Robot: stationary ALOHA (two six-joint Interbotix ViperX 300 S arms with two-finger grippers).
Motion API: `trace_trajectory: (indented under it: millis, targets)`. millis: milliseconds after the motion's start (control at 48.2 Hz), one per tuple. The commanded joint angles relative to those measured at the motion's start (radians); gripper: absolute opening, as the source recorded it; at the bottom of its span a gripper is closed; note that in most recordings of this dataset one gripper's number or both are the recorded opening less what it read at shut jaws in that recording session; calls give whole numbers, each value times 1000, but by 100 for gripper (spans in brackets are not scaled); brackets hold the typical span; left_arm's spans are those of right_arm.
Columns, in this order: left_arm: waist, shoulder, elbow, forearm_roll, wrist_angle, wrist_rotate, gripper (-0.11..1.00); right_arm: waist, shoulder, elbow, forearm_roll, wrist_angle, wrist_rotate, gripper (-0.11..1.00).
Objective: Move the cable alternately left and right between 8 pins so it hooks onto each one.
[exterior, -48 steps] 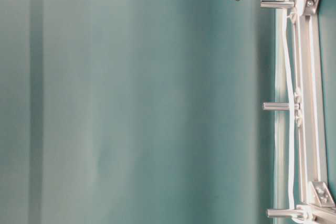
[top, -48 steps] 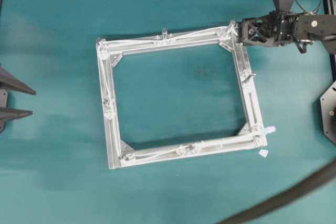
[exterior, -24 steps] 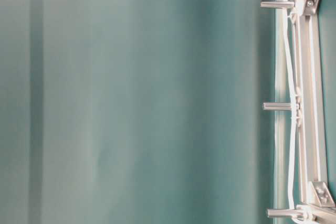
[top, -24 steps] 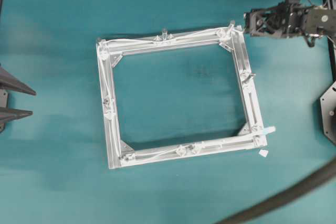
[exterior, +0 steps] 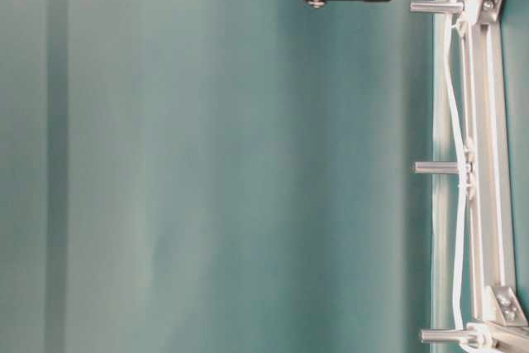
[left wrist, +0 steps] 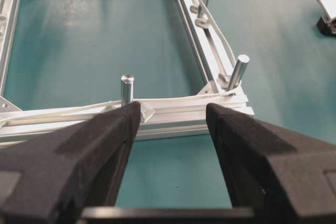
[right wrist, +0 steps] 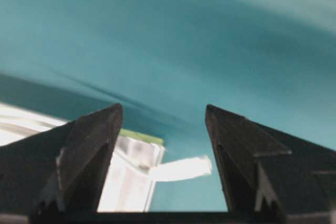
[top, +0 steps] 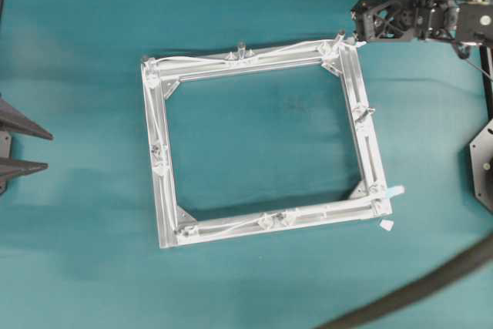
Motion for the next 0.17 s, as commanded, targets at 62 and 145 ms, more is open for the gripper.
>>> trace_trajectory:
  millis: [62, 145]
  targets:
    - [-2, 14, -12, 2, -5, -6, 65, -5, -109, 11, -6, -37, -57, 68]
    - [-2, 14, -12, 2, -5, -6, 65, -5, -153, 32, -6, -94, -91, 68]
